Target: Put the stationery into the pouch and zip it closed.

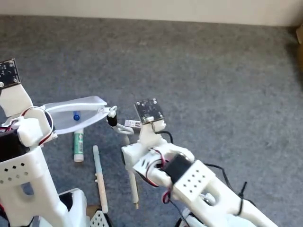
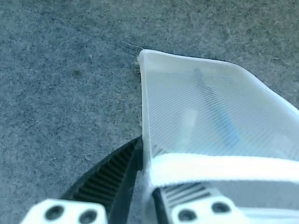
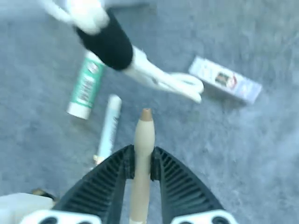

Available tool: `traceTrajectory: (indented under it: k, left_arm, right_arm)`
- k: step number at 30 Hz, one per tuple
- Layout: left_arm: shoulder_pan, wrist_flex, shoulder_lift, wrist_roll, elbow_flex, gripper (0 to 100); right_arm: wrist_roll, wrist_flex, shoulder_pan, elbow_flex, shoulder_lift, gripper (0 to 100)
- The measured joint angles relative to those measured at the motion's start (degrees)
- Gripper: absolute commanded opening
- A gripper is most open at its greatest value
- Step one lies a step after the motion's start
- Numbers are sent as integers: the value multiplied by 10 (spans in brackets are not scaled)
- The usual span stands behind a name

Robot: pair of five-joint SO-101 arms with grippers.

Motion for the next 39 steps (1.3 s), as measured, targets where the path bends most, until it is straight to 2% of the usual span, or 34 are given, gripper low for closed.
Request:
traceTrajectory:
  k: [7, 10, 23, 32, 39]
  left_arm:
    - [0, 0, 0, 0, 0, 7]
    - [0, 0, 0, 0, 0, 7]
    - [0, 0, 0, 0, 0, 7]
    - [0, 0, 0, 0, 0, 7]
    - [0, 0, 0, 0, 0, 7]
  right_arm:
    - [5, 0, -1, 0, -77, 12]
    - [39, -17, -1, 0, -97, 12]
    - [174, -232, -10, -1, -121, 12]
    - [185, -339, -76, -1, -121, 12]
    - [185, -424, -91, -1, -121, 12]
